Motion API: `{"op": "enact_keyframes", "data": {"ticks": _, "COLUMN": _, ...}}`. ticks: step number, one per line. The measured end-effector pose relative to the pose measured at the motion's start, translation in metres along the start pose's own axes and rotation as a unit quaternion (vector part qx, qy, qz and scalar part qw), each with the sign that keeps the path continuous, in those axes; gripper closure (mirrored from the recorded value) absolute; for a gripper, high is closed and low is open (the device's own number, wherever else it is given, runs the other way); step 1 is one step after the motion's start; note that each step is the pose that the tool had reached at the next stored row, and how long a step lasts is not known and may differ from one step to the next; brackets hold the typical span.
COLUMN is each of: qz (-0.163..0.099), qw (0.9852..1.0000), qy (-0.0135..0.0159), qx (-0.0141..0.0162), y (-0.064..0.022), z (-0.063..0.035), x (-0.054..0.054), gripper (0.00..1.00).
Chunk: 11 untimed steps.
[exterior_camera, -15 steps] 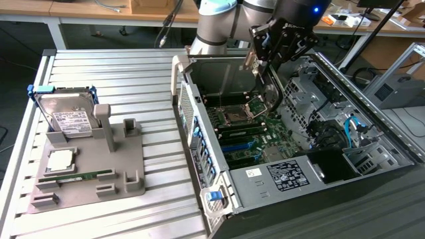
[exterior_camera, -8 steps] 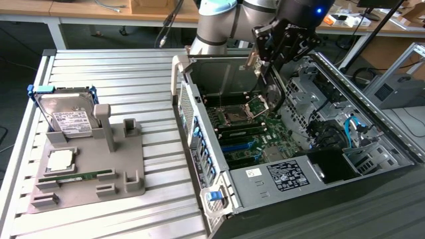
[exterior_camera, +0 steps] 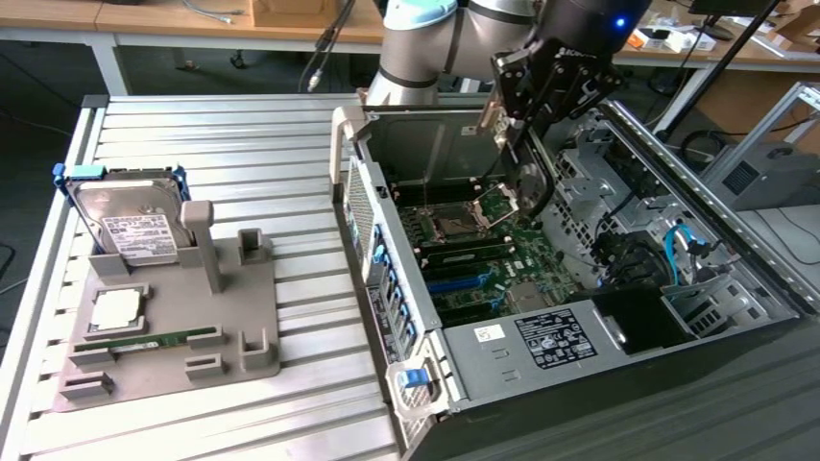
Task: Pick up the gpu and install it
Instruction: 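Pick up the gpu and move the gpu toward the slot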
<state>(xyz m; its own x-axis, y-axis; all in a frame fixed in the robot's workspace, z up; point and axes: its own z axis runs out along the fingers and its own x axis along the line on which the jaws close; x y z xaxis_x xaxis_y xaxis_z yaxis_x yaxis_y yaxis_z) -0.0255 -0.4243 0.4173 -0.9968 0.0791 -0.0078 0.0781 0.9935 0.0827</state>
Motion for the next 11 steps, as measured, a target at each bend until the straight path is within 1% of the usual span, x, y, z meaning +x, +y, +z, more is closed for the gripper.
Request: {"op": "enact_keyframes", "data": {"ticks": 11, "qz": 0.000, "qw": 1.0000, "qy": 0.0000, "qx": 0.0000, "y": 0.0003, "z": 0.0015, "x": -0.0058, "gripper": 0.73}}
